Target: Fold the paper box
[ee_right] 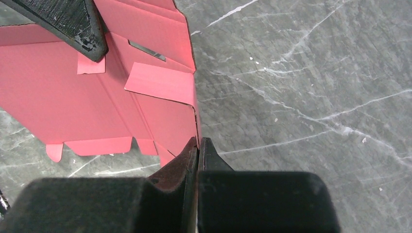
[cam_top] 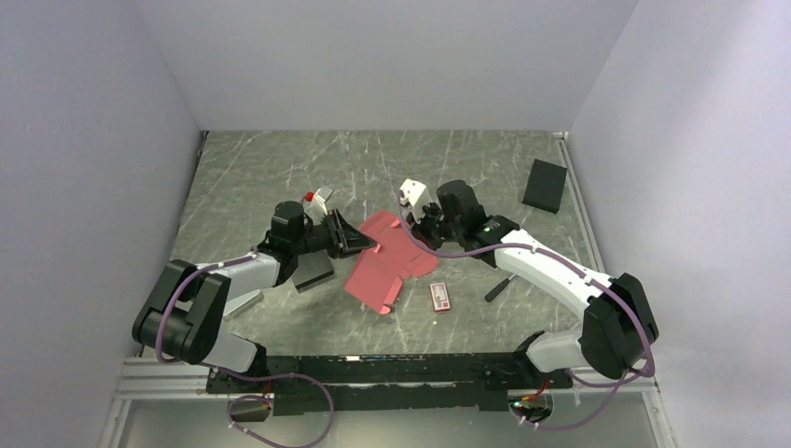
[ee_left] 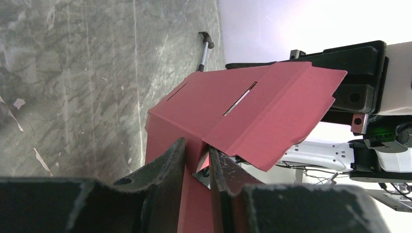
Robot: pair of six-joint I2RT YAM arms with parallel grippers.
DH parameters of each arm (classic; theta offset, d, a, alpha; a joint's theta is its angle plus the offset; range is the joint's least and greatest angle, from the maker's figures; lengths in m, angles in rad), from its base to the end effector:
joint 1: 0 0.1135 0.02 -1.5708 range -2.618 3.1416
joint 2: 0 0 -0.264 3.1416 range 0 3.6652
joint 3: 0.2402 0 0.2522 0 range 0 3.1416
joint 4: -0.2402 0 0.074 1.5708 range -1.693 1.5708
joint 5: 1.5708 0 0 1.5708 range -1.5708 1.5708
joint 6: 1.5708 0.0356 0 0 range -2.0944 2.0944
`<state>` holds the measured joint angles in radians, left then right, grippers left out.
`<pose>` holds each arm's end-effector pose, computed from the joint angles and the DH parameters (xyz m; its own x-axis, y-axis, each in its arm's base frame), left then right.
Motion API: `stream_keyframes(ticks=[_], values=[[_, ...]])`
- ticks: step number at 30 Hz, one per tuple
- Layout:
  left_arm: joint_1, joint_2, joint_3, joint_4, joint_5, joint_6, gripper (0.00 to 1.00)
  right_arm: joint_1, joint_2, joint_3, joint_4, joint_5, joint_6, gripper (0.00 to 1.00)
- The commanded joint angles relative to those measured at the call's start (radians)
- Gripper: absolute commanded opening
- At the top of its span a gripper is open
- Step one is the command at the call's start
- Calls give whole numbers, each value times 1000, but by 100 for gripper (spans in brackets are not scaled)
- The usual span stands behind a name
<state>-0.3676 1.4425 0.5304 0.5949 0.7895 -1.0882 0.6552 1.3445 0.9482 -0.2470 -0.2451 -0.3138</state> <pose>0.2501 -0.1234 0.1874 -0.9169 -0.3153 -0.2448 0.1518 0.2918 -0.9444 0.2300 0.1877 0.2665 -0.2224 -0.5486 -0.8060 -0.8555 0.5063 -0.1085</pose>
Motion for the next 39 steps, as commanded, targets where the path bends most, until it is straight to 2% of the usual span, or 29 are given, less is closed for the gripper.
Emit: stream_keyframes(ticks=[1,4,5,6,7,8,11,18,22,24,26,28,35,39], values=[[-17,-14,36,-63,39,56,29,7,-25,23,63,-11,16,0],[-17,-11,44,-83,53,74,27,7,-24,23,64,-6,15,0],[-17,-8,46,-79,60,74,23,7,-24,23,64,-4,15,0],[-17,-2,46,-69,69,72,15,7,-24,23,64,-3,15,0],[-17,6,48,-57,79,68,2,7,-23,23,64,-3,15,0],[-19,14,49,-45,88,64,0,7,-23,23,65,-3,15,0],[-23,28,61,-49,101,80,0,7,-22,23,65,-3,13,0],[-25,-3,108,-193,89,173,0,7,-21,21,62,-9,10,0],[-25,-5,121,-211,109,180,22,7,-21,22,61,-16,9,0],[-25,-4,125,-219,116,186,24,7,-19,22,61,-14,9,0],[-25,-1,128,-219,125,186,18,7,-20,23,61,-13,9,0],[-25,8,130,-204,140,181,0,7,-18,23,61,-10,9,0],[-24,-16,128,-200,123,185,0,6,-17,21,59,-21,3,0],[-12,-53,100,-125,119,152,39,7,-20,19,57,-33,-8,0]])
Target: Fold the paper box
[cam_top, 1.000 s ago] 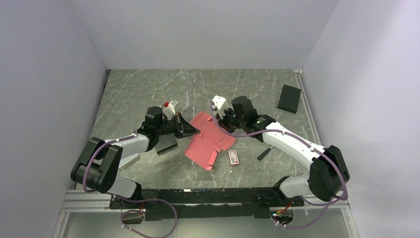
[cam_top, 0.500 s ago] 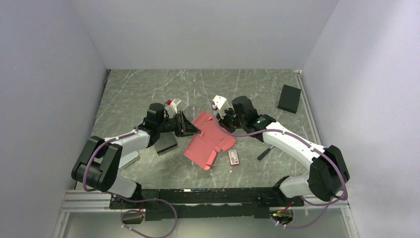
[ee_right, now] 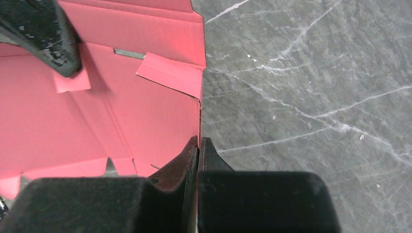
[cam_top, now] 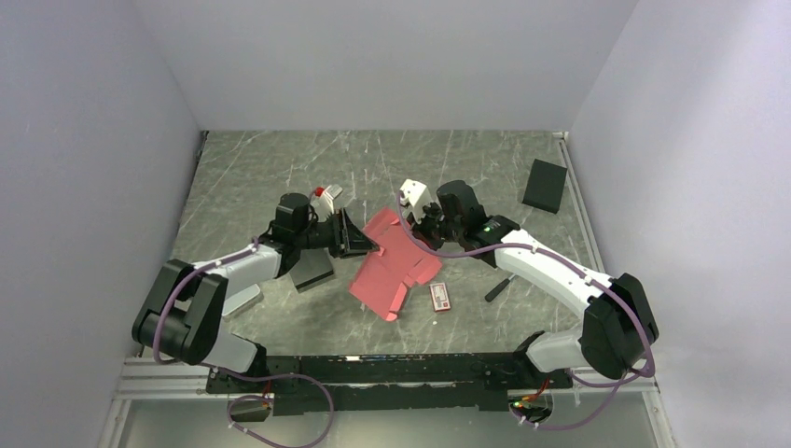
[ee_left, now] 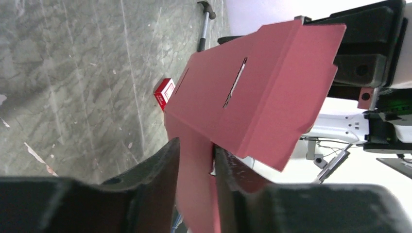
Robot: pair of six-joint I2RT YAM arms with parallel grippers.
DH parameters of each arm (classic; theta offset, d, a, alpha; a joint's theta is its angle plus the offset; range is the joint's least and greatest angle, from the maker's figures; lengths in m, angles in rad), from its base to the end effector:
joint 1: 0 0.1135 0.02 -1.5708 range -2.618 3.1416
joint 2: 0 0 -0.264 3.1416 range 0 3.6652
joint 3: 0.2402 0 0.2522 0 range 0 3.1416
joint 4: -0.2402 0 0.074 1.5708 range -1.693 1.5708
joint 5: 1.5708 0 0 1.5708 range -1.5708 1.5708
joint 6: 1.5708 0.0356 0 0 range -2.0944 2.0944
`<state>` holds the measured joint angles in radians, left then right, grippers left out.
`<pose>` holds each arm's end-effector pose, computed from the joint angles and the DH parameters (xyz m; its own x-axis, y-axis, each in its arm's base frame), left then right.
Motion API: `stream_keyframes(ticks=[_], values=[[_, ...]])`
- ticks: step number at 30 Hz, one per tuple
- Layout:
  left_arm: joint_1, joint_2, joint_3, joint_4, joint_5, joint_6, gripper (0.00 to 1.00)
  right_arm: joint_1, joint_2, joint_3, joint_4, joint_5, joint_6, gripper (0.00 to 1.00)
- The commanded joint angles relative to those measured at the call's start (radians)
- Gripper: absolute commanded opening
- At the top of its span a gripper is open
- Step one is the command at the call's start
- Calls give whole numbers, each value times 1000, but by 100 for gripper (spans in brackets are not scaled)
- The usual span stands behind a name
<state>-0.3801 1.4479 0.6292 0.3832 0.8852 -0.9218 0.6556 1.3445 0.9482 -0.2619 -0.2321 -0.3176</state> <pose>0.2557 -0.1318 0.1969 -0.9431 -0.1664 -0.2878 0.2238 0.3227 -0.9197 0.2295 0.1868 0.2651 -0.2303 -0.5605 -0.7955 -0.8521 0.5110 -0.1134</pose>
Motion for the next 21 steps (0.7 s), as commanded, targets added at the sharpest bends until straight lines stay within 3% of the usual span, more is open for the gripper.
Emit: stream_keyframes(ticks=[1,6,11,21], values=[[10,-76,-15,120,29,-26,45,5,-22,18,72,-47,-7,0],[75,-181,-79,226,50,-44,56,2,-26,15,70,-70,-19,0],[99,-278,-62,119,24,45,65,3,-27,14,64,-104,-23,0],[100,-253,84,-180,-40,284,63,2,-22,14,56,-148,-27,0]])
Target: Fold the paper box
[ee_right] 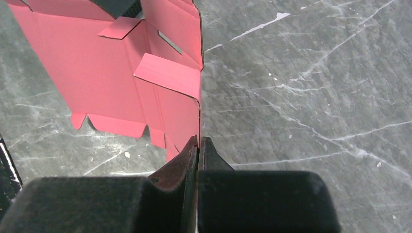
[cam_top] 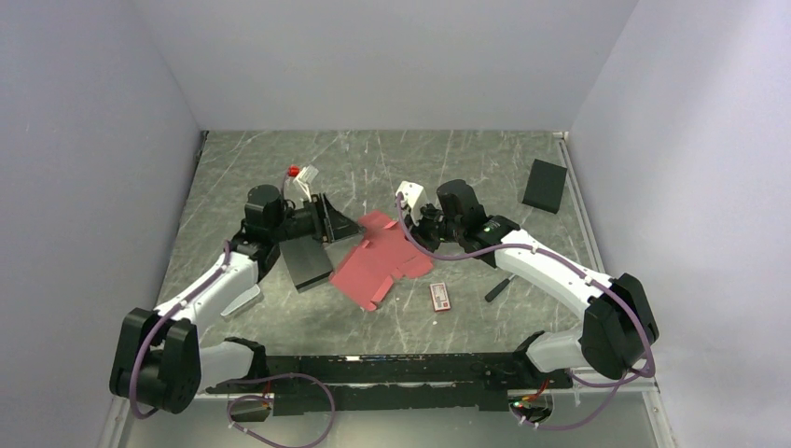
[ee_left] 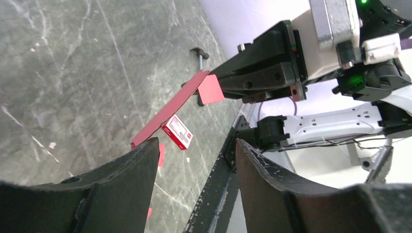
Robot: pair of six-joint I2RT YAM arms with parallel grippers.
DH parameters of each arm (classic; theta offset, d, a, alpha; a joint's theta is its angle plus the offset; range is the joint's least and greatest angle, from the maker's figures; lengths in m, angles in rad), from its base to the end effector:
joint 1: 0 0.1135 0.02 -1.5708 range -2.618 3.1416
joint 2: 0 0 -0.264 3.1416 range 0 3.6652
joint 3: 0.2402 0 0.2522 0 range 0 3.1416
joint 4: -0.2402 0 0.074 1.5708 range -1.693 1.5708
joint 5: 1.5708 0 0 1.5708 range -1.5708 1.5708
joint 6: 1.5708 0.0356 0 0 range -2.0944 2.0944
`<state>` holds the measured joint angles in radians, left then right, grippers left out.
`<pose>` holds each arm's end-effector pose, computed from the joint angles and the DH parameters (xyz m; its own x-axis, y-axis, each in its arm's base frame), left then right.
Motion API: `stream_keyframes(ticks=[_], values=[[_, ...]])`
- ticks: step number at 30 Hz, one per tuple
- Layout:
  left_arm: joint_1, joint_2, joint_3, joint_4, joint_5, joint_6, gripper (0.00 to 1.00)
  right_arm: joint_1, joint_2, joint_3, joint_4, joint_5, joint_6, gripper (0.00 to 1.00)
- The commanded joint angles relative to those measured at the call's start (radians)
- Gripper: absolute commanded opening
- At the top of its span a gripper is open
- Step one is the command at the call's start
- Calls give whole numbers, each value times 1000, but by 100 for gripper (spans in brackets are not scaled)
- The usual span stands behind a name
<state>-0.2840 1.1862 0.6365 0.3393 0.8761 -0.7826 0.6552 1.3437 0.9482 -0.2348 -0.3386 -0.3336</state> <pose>0.2379 -0.0979 0.2612 -0.7772 -0.2434 -0.5803 0.4972 0.3277 -0.8033 0.2280 0.1901 0.2683 -0.1837 -0.5307 -0.8274 -0.8971 0.4346 -0.0795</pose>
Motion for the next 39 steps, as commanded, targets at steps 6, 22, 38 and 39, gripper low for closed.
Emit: stream_keyframes(ticks=[6,22,38,39], values=[[2,-68,117,-299,-99,316,65,-4,-23,15,28,-47,-8,0],[-13,-128,-159,243,-112,183,59,-19,-12,18,11,-154,-7,0],[-81,-27,-69,202,-64,313,0,-30,-2,19,6,-203,-8,0],[-90,-38,-61,172,-75,345,0,-31,0,21,3,-209,-11,0]])
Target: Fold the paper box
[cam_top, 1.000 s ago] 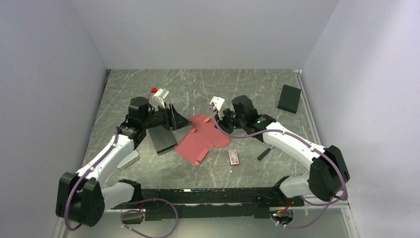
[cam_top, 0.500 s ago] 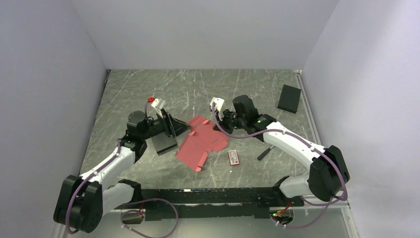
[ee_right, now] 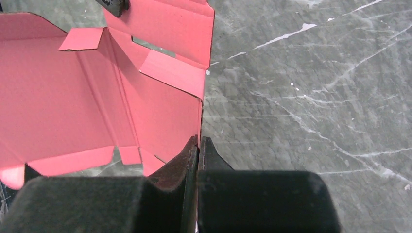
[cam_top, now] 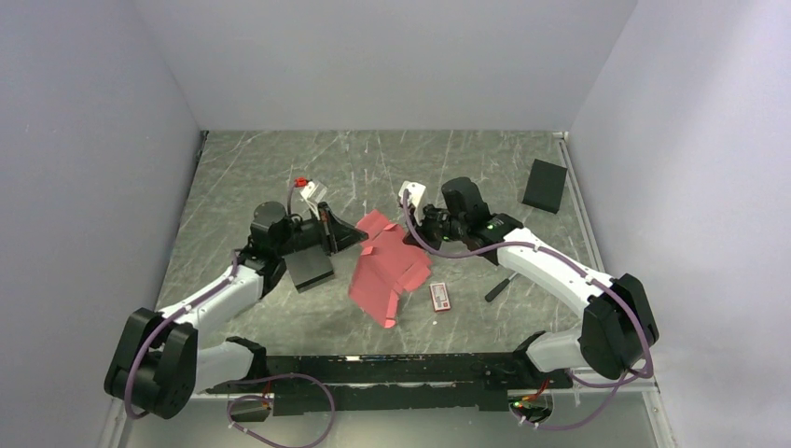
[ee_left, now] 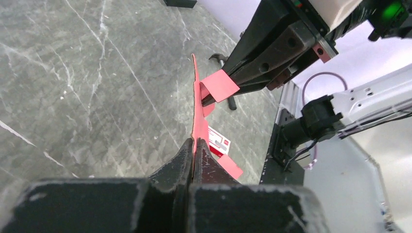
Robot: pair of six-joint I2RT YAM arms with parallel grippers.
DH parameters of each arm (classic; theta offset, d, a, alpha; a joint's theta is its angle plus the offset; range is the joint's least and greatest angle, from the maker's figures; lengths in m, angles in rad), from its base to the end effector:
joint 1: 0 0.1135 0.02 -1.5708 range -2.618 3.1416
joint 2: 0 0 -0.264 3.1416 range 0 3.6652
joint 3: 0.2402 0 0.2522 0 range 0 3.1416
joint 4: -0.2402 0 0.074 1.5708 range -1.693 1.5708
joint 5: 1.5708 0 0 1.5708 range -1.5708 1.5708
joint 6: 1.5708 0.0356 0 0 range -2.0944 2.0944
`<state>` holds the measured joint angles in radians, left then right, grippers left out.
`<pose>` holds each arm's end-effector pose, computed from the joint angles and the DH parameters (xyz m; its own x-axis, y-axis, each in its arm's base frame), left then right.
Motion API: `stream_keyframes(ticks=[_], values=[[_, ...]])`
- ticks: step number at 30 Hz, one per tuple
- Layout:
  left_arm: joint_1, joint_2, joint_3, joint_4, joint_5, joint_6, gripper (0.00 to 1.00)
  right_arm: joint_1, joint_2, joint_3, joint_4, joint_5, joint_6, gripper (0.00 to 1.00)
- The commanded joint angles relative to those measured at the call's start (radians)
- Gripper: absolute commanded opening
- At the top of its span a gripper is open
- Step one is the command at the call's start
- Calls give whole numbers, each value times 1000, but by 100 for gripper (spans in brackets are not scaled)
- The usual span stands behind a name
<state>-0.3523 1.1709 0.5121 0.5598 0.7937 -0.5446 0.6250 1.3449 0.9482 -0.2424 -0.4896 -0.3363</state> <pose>0.2222 -0.1087 0.2444 -0.5497 -0.1850 -0.8146 0.7285 0.3712 -0.5758 0.2291 0.1859 0.2686 -0.1852 -0.4927 -0.8502 -0.9360 0.3520 -0.0001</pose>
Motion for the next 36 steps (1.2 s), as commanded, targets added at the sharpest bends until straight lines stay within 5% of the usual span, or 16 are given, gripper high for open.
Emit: stream_keyframes(ticks=[1,8,11,17,22,36], values=[[-33,-37,72,-86,-8,147,0,-2,0,22,7,-66,-11,1],[-100,-145,116,-278,-151,390,0,-64,-37,49,-52,-249,-17,51],[-128,-155,142,-326,-182,445,0,-106,-59,56,-44,-356,33,63],[-205,-132,198,-420,-264,529,0,-214,-63,55,101,-552,310,66],[-240,-120,224,-444,-303,568,0,-238,-55,63,194,-500,517,71],[-277,-112,251,-459,-340,579,0,-180,5,77,125,-355,478,53]])
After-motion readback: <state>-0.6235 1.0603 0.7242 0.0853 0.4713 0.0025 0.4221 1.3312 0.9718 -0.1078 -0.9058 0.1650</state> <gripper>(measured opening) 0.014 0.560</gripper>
